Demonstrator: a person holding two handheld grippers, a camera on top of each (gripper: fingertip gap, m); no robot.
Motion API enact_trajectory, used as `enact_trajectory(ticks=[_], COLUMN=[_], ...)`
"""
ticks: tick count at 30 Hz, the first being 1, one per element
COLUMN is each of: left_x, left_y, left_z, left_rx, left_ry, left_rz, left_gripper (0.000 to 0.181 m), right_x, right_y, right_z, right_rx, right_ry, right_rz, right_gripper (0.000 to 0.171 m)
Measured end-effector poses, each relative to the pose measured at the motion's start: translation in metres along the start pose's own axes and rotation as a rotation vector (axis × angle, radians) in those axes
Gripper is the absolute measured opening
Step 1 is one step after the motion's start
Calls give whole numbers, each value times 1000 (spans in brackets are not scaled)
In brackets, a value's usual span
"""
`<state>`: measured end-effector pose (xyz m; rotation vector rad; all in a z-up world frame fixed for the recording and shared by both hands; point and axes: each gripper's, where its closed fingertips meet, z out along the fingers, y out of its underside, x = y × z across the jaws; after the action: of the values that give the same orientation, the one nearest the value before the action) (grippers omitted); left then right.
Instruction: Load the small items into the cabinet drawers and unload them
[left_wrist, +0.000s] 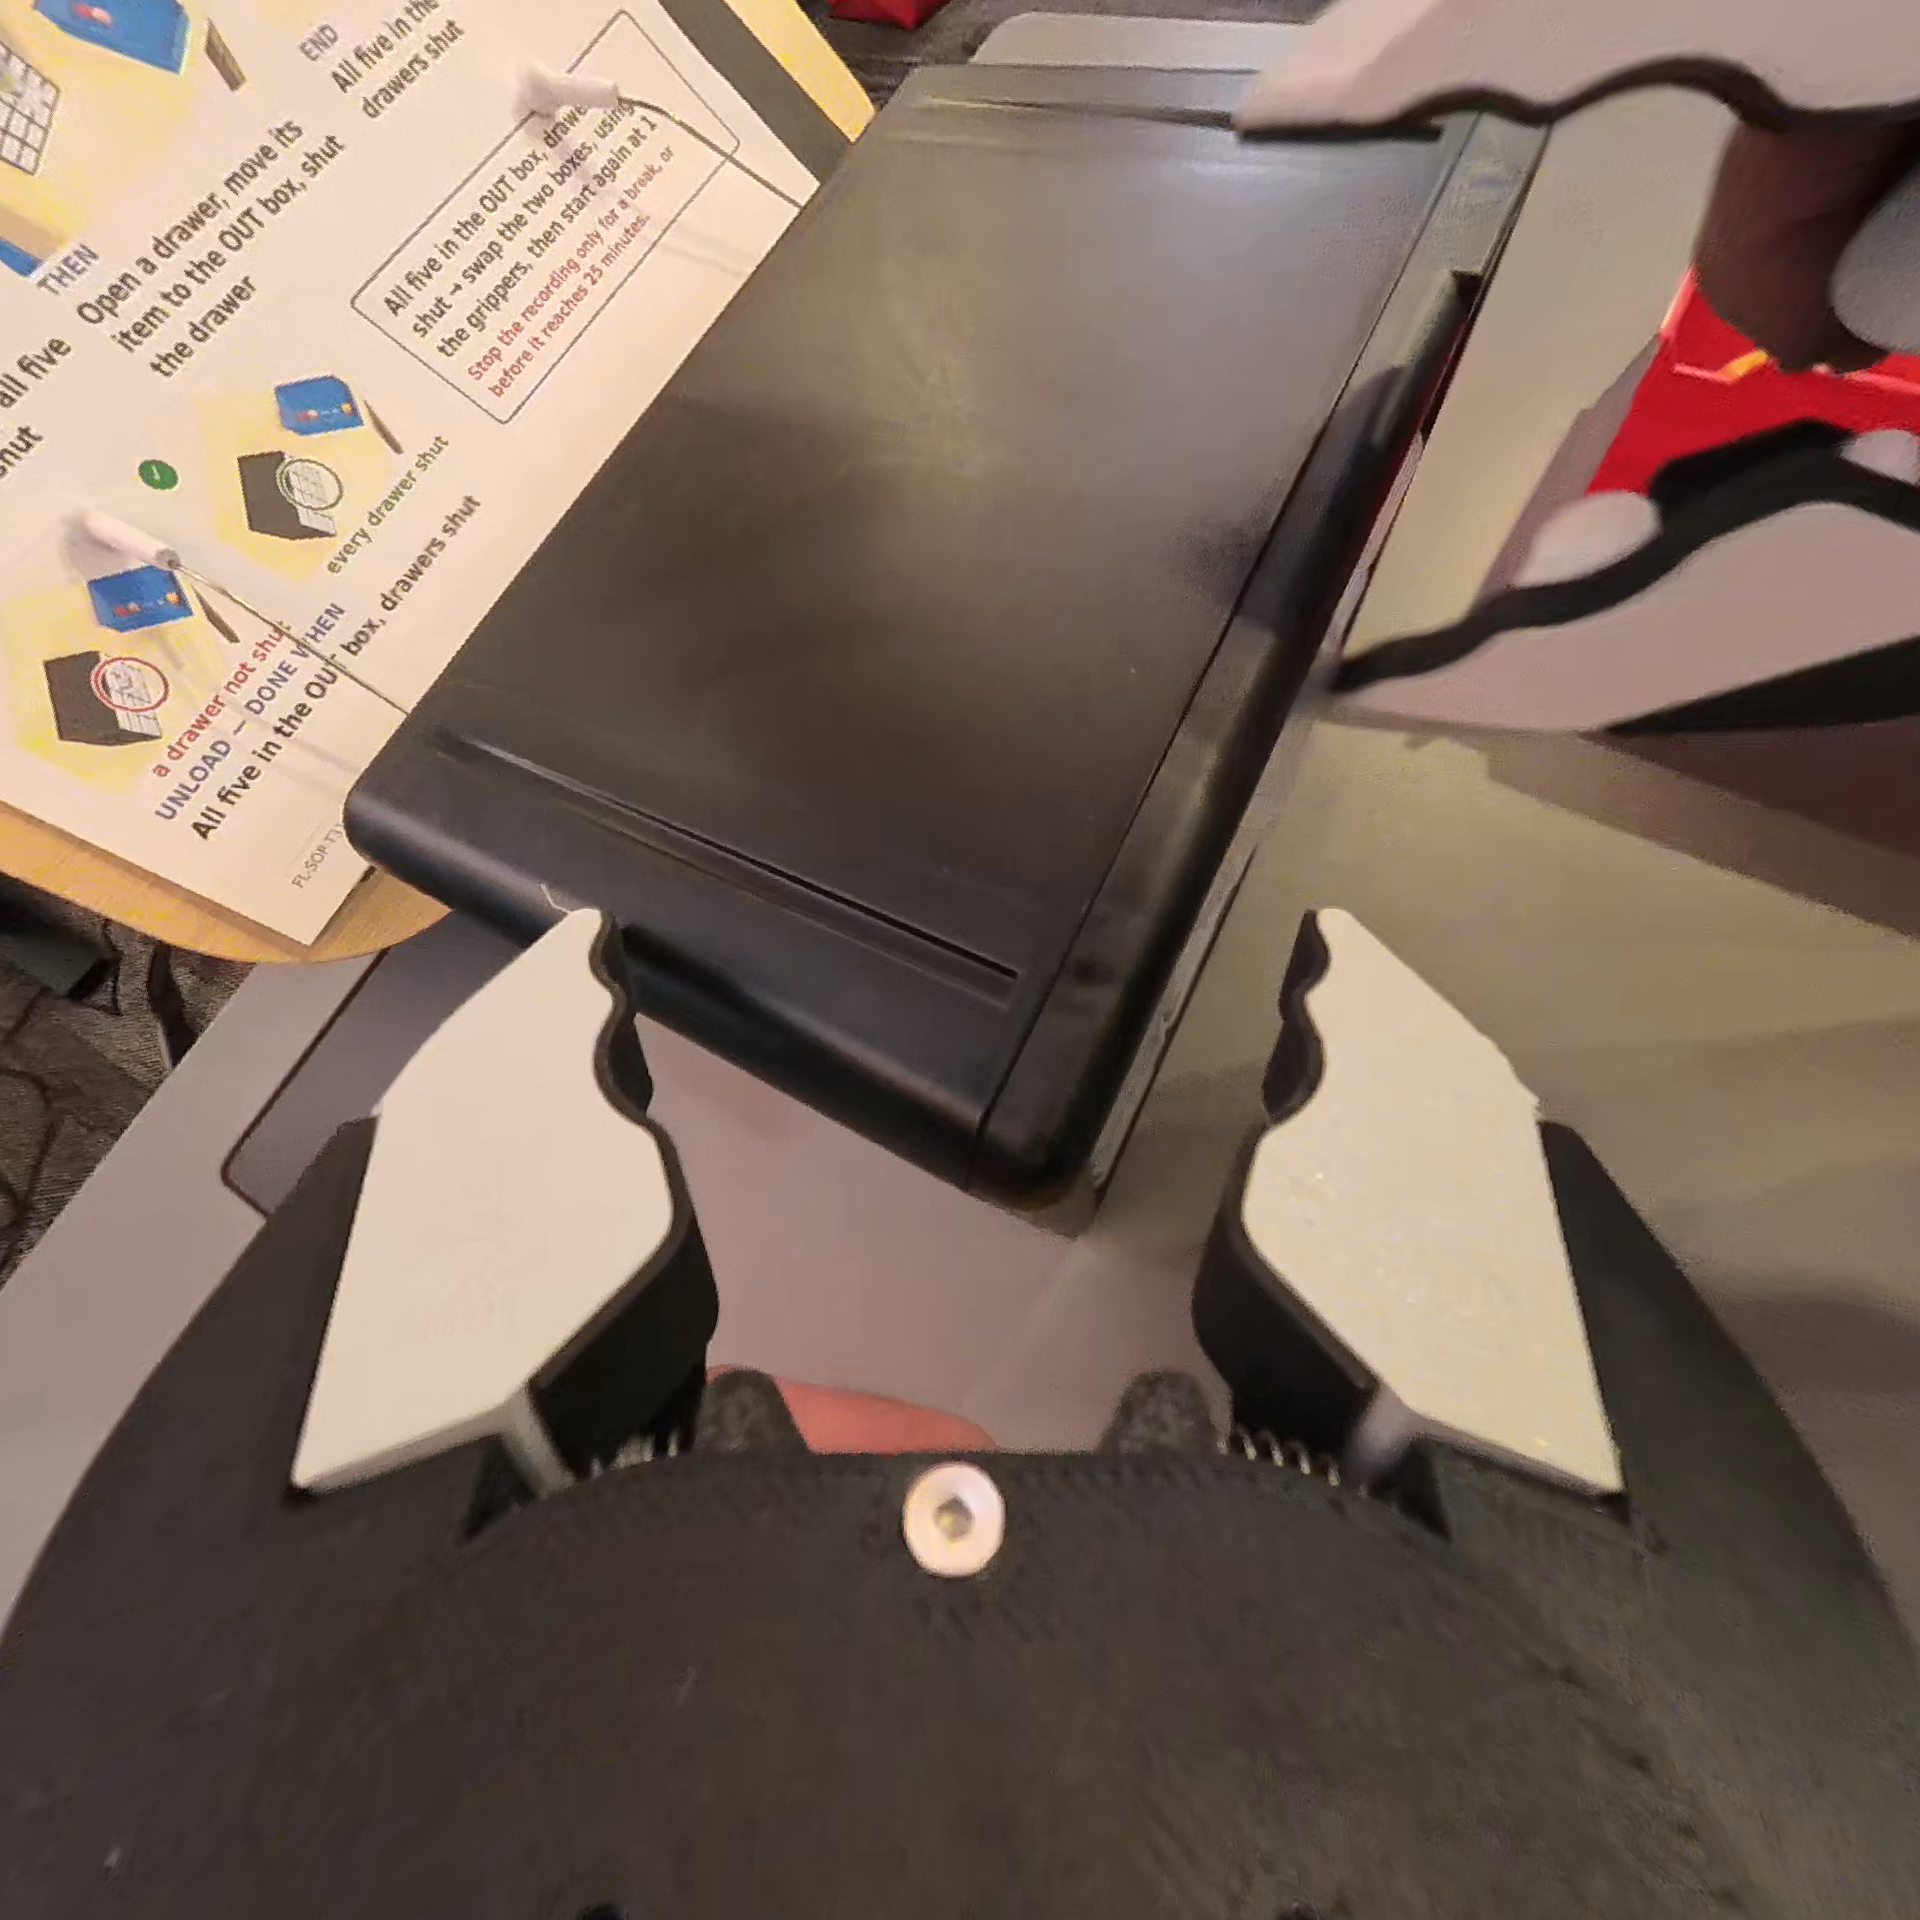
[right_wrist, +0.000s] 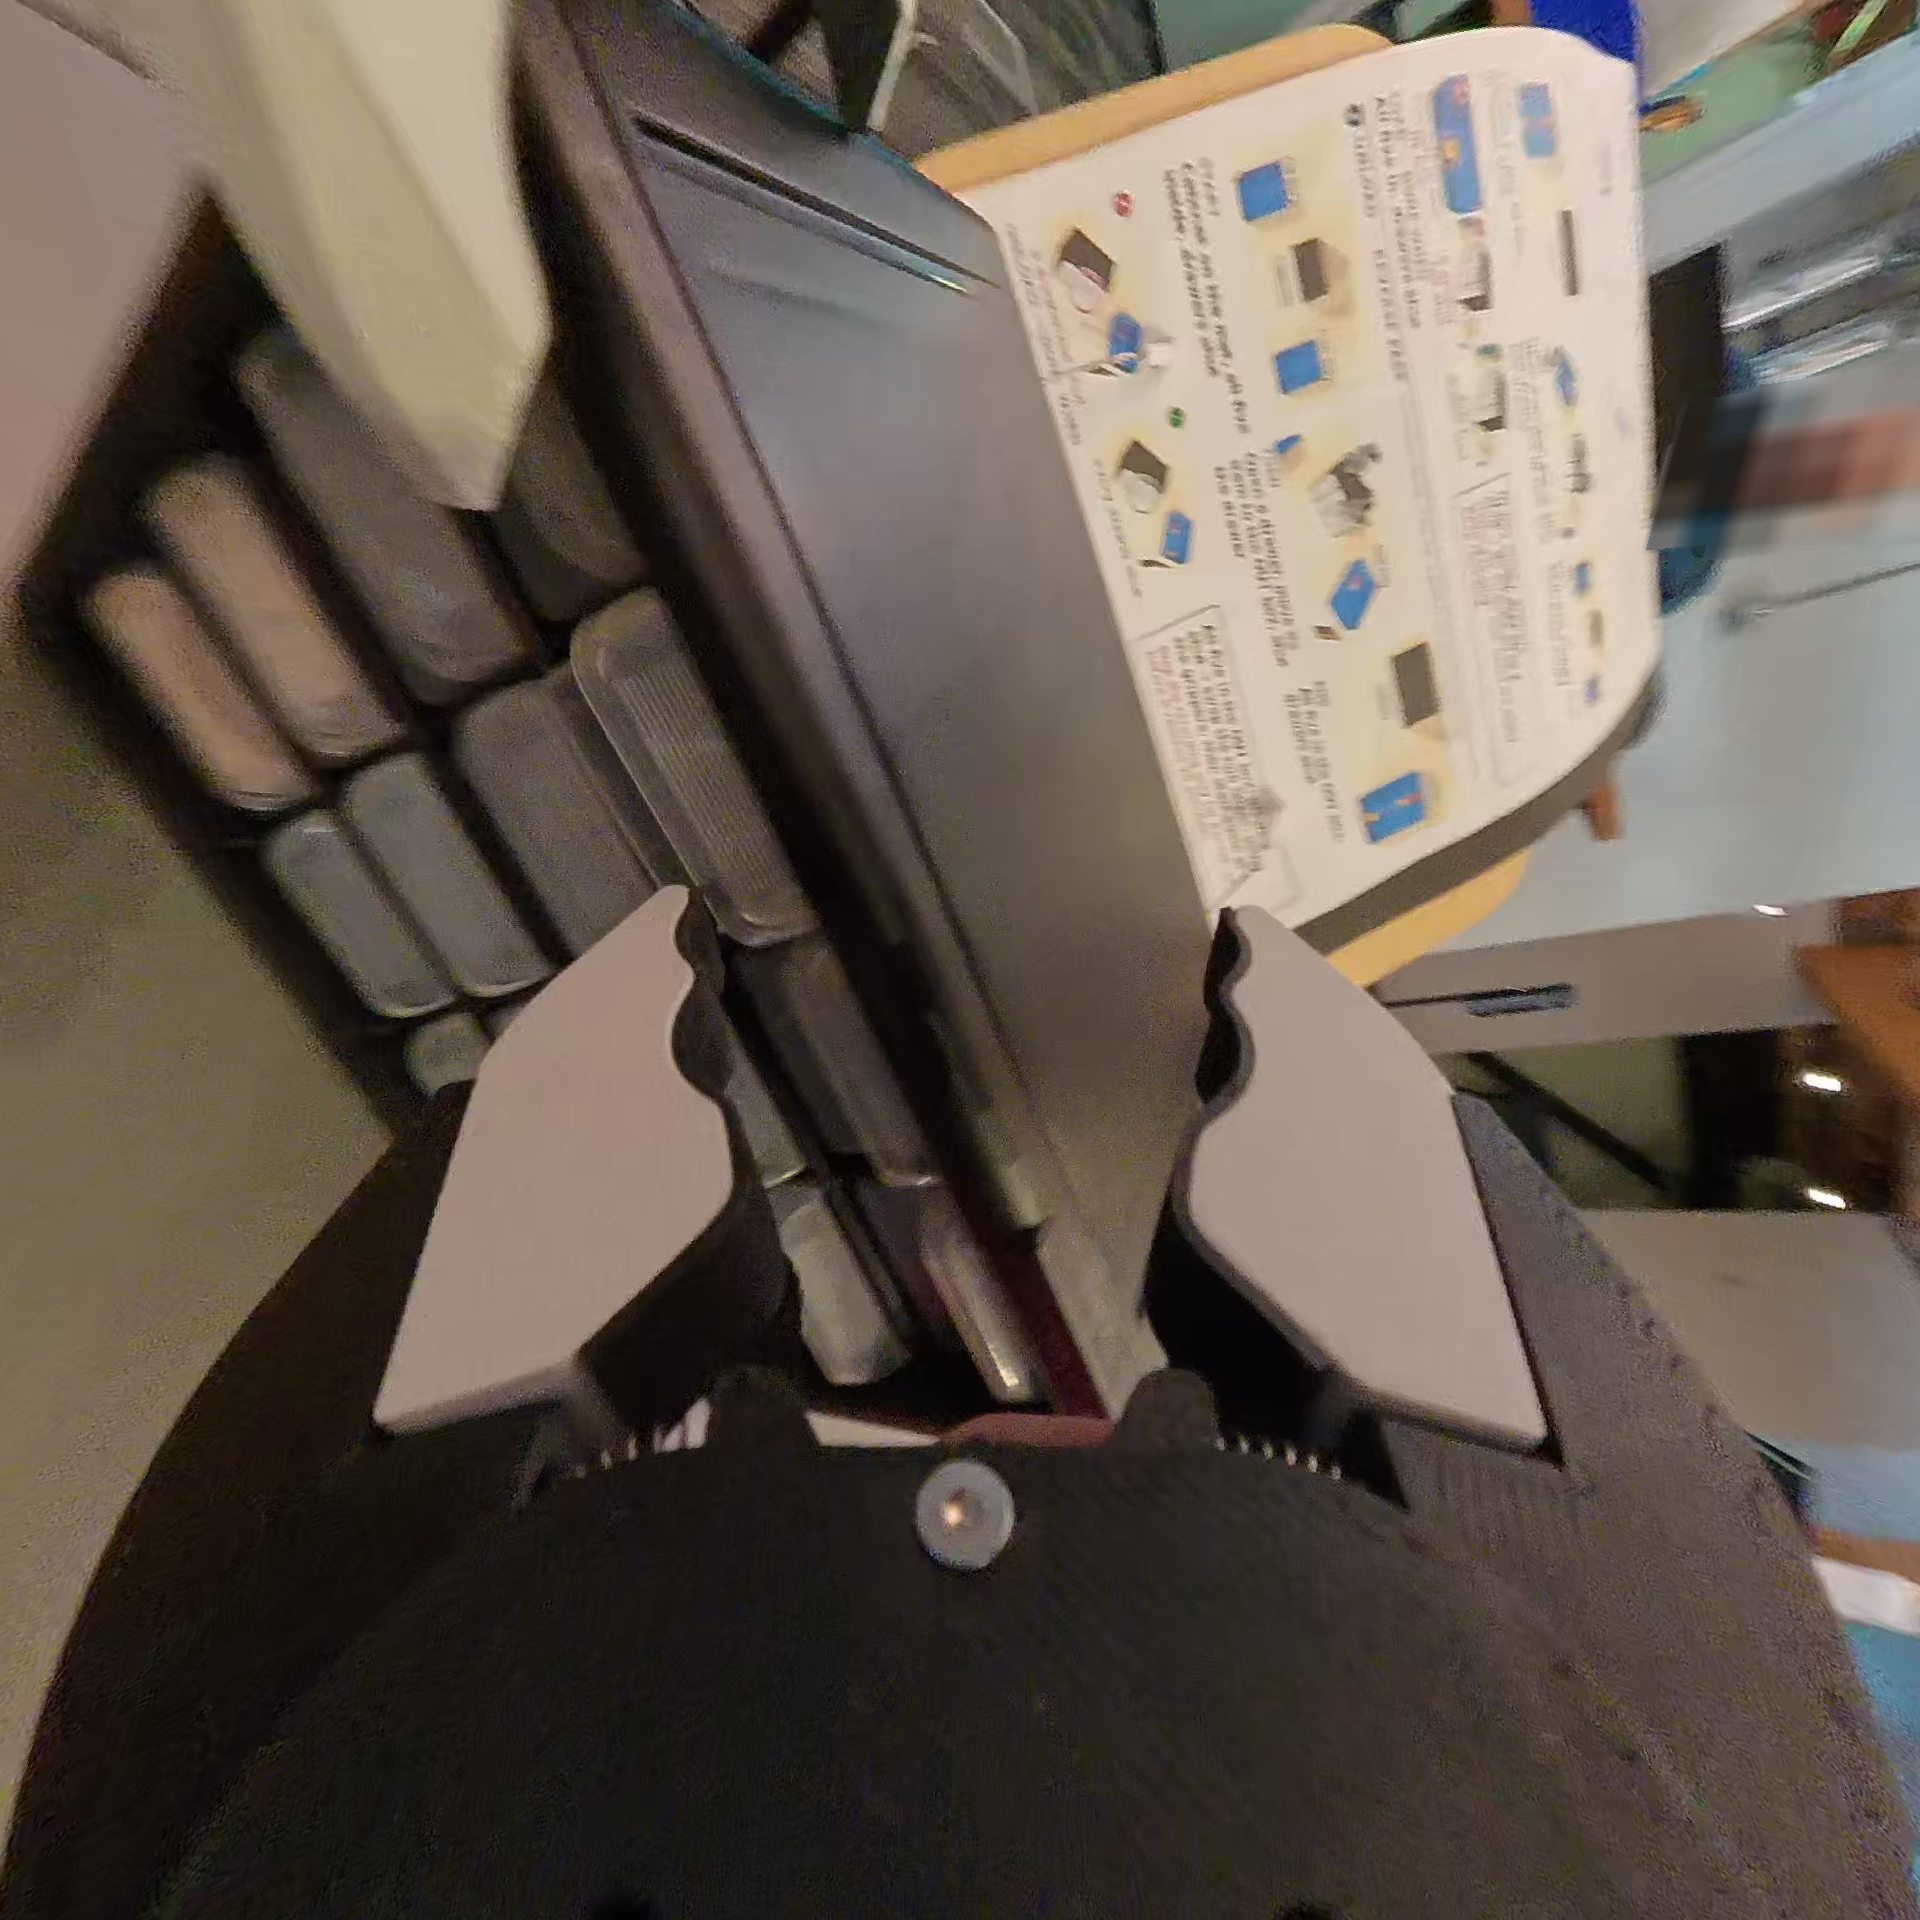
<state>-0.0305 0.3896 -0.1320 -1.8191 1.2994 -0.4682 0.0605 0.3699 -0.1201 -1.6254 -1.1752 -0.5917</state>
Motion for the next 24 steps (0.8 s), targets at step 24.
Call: enact_trajectory(ticks=[24], left_x=[39], left_y=[322], left_z=[-226], left_rx=[-555], left_ry=[-370], left_rz=[-571], left_gripper=[78], right_x=[-84], right_y=[423], right_z=[-282], right_rx=[-757], right_ry=[-567], right_rz=[881], right_gripper=[35])
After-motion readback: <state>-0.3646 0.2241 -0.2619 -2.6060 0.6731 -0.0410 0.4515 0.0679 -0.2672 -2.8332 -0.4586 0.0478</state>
